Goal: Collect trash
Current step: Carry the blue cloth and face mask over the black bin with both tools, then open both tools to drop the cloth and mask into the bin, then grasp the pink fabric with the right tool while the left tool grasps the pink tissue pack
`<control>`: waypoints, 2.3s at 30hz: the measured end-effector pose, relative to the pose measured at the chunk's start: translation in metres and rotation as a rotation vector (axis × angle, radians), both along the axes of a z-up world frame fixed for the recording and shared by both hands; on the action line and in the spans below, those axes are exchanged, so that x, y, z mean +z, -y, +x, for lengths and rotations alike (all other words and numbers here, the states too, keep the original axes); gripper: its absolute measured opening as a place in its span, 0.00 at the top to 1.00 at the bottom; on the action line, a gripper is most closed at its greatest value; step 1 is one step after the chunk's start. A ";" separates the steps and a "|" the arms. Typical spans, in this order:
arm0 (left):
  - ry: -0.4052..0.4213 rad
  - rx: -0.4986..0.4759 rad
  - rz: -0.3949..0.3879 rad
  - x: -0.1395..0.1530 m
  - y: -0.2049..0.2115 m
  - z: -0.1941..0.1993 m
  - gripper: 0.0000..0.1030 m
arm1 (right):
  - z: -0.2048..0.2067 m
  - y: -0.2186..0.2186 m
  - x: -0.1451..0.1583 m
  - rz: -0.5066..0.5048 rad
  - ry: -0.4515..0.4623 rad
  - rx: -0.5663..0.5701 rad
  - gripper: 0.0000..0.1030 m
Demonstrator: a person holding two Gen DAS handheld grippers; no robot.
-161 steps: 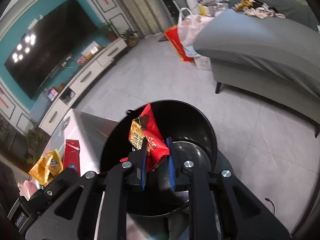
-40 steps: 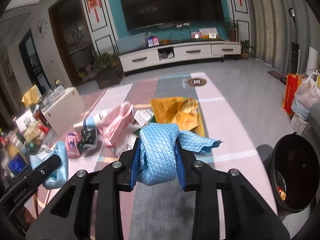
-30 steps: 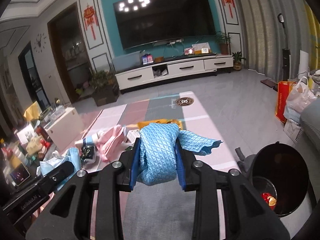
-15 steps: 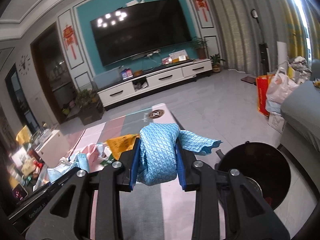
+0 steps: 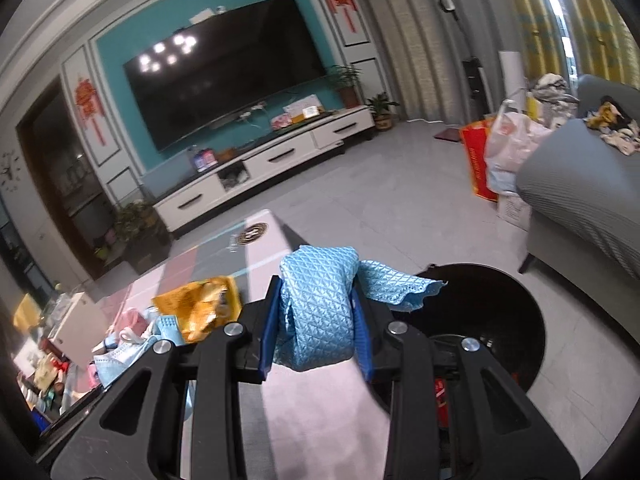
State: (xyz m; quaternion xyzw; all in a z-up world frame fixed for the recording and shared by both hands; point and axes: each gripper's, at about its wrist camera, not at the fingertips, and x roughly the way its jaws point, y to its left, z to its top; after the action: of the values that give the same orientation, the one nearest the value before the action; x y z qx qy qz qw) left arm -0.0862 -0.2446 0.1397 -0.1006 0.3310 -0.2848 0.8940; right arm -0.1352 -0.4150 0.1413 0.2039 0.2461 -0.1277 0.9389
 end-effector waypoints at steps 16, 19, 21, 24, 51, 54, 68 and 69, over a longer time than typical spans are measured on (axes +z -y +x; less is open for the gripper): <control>-0.087 -0.177 0.038 -0.031 0.083 0.011 0.71 | -0.014 0.061 -0.035 0.089 -0.089 -0.179 0.67; -0.115 -0.214 0.038 -0.039 0.096 0.015 0.71 | -0.017 0.073 -0.045 0.111 -0.115 -0.219 0.67; -0.137 -0.238 0.040 -0.045 0.104 0.018 0.71 | -0.018 0.082 -0.050 0.132 -0.127 -0.245 0.67; -0.182 -0.269 0.038 -0.056 0.116 0.024 0.71 | -0.019 0.089 -0.058 0.146 -0.153 -0.273 0.67; -0.321 -0.274 -0.012 -0.098 0.134 0.049 0.14 | -0.031 0.126 -0.089 0.250 -0.222 -0.411 0.32; -0.300 -0.236 -0.057 -0.081 0.111 0.050 0.09 | -0.029 0.120 -0.081 0.221 -0.205 -0.404 0.24; -0.079 0.263 -0.003 -0.018 -0.106 0.053 0.03 | 0.012 0.054 -0.049 0.068 -0.163 -0.237 0.05; -0.071 0.314 0.018 -0.018 -0.129 0.054 0.03 | 0.017 0.048 -0.047 0.061 -0.162 -0.217 0.05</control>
State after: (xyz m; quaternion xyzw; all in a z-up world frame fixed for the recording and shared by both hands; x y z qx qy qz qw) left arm -0.0324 -0.1159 0.1220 -0.1531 0.3453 -0.1347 0.9160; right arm -0.1182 -0.4628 0.0942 0.2467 0.3013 -0.2368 0.8901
